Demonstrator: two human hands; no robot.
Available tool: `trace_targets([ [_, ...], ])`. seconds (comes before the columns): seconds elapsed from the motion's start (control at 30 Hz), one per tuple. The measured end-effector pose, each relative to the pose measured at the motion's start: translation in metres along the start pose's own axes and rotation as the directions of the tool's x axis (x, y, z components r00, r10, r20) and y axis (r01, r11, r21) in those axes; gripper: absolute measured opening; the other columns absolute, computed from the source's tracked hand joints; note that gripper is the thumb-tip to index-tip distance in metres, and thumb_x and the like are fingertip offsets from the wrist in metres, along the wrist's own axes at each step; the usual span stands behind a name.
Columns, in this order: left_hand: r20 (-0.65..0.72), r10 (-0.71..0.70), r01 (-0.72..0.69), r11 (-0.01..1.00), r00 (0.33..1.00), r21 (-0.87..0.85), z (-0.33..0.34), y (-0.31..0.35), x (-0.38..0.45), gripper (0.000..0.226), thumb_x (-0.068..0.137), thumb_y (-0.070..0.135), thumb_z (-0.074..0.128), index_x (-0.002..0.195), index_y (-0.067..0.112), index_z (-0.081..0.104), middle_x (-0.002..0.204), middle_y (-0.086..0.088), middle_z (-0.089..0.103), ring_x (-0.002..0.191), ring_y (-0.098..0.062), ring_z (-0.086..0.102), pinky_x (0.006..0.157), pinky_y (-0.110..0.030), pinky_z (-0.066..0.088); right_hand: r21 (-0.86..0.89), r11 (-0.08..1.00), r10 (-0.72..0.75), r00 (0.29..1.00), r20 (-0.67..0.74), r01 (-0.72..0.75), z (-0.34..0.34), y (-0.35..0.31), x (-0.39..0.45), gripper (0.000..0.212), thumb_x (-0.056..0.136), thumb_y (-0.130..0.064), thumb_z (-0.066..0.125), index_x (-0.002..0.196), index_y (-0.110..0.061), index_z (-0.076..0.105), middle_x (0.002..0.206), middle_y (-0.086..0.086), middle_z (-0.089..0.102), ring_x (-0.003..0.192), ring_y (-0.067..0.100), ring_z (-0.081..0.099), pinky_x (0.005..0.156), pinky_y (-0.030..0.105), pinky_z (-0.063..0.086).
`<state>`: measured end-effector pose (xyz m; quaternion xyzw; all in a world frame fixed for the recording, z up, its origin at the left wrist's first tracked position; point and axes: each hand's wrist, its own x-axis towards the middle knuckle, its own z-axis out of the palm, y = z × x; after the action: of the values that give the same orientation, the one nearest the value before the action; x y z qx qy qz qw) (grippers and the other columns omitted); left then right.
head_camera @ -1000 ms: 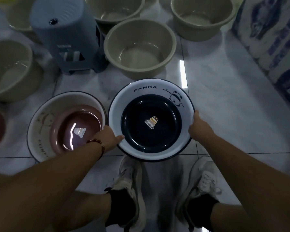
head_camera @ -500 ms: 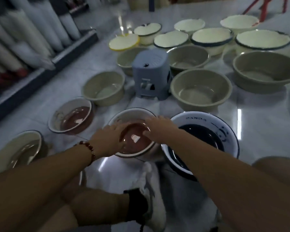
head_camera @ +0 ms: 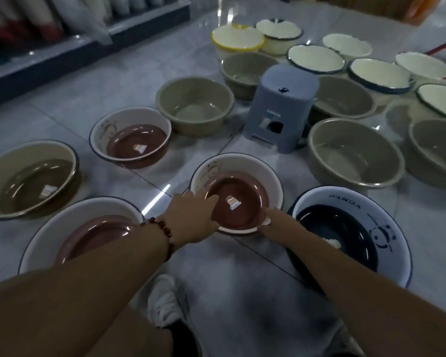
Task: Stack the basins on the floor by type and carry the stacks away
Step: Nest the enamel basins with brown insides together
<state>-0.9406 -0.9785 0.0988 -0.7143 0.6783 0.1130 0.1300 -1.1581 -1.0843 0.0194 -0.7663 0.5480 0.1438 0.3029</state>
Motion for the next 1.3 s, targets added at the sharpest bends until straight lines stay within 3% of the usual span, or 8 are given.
trace_targets([
  [0.13, 0.078, -0.009, 0.01, 1.0, 0.997, -0.019, 0.003, -0.016, 0.008, 0.059, 0.092, 0.055, 0.048, 0.14, 0.023, 0.039, 0.14, -0.009, 0.044, 0.118, -0.032, 0.052, 0.099, -0.049, 0.042, 0.411, 0.904, 0.109, 0.993, 0.056, -0.122, 0.029, -0.016, 0.024, 0.045, 0.092, -0.026, 0.062, 0.134, -0.011, 0.051, 0.128, 0.007, 0.057, 0.117, 0.025, 0.054, 0.101, 0.033, 0.043],
  [0.27, 0.13, -0.005, 0.012, 0.999, 0.991, -0.053, -0.001, -0.028, 0.022, 0.057, 0.094, 0.055, 0.047, 0.142, 0.025, 0.04, 0.137, -0.005, 0.048, 0.12, -0.028, 0.052, 0.094, -0.041, 0.043, 0.831, 0.357, 0.344, 0.887, 0.307, -0.426, 0.057, -0.019, 0.051, 0.052, 0.089, -0.023, 0.067, 0.135, -0.005, 0.053, 0.126, 0.01, 0.059, 0.116, 0.031, 0.057, 0.104, 0.038, 0.044],
  [0.4, 0.195, -0.014, 0.033, 0.995, 0.981, -0.093, -0.004, -0.038, 0.036, 0.057, 0.095, 0.056, 0.045, 0.143, 0.026, 0.04, 0.136, -0.004, 0.05, 0.121, -0.026, 0.052, 0.095, -0.039, 0.045, 0.887, -0.059, 0.366, 0.816, 0.447, -0.459, 0.068, -0.026, 0.065, 0.021, 0.09, -0.025, 0.064, 0.106, -0.011, 0.063, 0.099, 0.017, 0.063, 0.09, 0.032, 0.065, 0.089, 0.044, 0.055],
  [0.53, 0.246, -0.022, 0.045, 0.995, 0.969, -0.087, -0.004, -0.04, 0.047, 0.06, 0.095, 0.058, 0.045, 0.145, 0.026, 0.039, 0.146, -0.005, 0.046, 0.129, -0.027, 0.05, 0.102, -0.042, 0.045, 0.889, -0.194, 0.376, 0.805, 0.458, -0.415, 0.068, -0.033, 0.08, 0.026, 0.092, -0.023, 0.062, 0.115, -0.01, 0.062, 0.104, 0.012, 0.068, 0.083, 0.026, 0.067, 0.051, 0.028, 0.056],
  [0.73, 0.32, -0.016, 0.051, 0.994, 0.947, -0.101, -0.007, -0.041, 0.054, 0.062, 0.095, 0.061, 0.043, 0.147, 0.027, 0.038, 0.145, -0.001, 0.048, 0.129, -0.024, 0.049, 0.102, -0.039, 0.044, 0.863, -0.195, 0.348, 0.79, 0.505, -0.466, 0.053, -0.04, 0.094, 0.022, 0.093, -0.025, 0.061, 0.112, -0.014, 0.058, 0.089, 0.006, 0.062, 0.075, 0.019, 0.06, 0.059, 0.031, 0.046],
  [0.87, 0.324, 0.011, 0.028, 0.993, 0.946, -0.117, -0.017, -0.036, 0.052, 0.056, 0.097, 0.056, 0.044, 0.146, 0.031, 0.04, 0.138, 0.0, 0.054, 0.124, -0.024, 0.053, 0.098, -0.037, 0.046, 0.854, -0.146, 0.386, 0.766, 0.514, -0.5, 0.022, -0.041, 0.091, 0.006, 0.092, -0.017, 0.058, 0.092, -0.011, 0.059, 0.079, 0.005, 0.062, 0.067, 0.019, 0.058, 0.055, 0.03, 0.045],
  [1.03, 0.353, -0.014, 0.039, 0.997, 0.936, -0.063, -0.027, -0.027, 0.049, 0.063, 0.096, 0.058, 0.045, 0.15, 0.027, 0.035, 0.148, -0.004, 0.047, 0.131, -0.024, 0.048, 0.1, -0.035, 0.043, 0.863, -0.126, 0.357, 0.789, 0.5, -0.49, -0.018, -0.019, 0.068, 0.015, 0.09, -0.015, 0.056, 0.076, -0.009, 0.057, 0.055, 0.005, 0.058, 0.058, 0.016, 0.053, 0.053, 0.027, 0.044],
  [1.3, 0.245, 0.013, 0.058, 0.958, 0.969, -0.281, -0.035, 0.005, 0.052, 0.057, 0.095, 0.055, 0.052, 0.145, 0.028, 0.043, 0.145, -0.002, 0.051, 0.124, -0.022, 0.053, 0.095, -0.034, 0.045, 0.941, -0.025, 0.393, 0.862, 0.319, -0.337, -0.082, 0.049, -0.009, 0.013, 0.088, -0.008, 0.055, 0.077, -0.014, 0.056, 0.069, -0.001, 0.059, 0.065, 0.014, 0.056, 0.059, 0.027, 0.044],
])
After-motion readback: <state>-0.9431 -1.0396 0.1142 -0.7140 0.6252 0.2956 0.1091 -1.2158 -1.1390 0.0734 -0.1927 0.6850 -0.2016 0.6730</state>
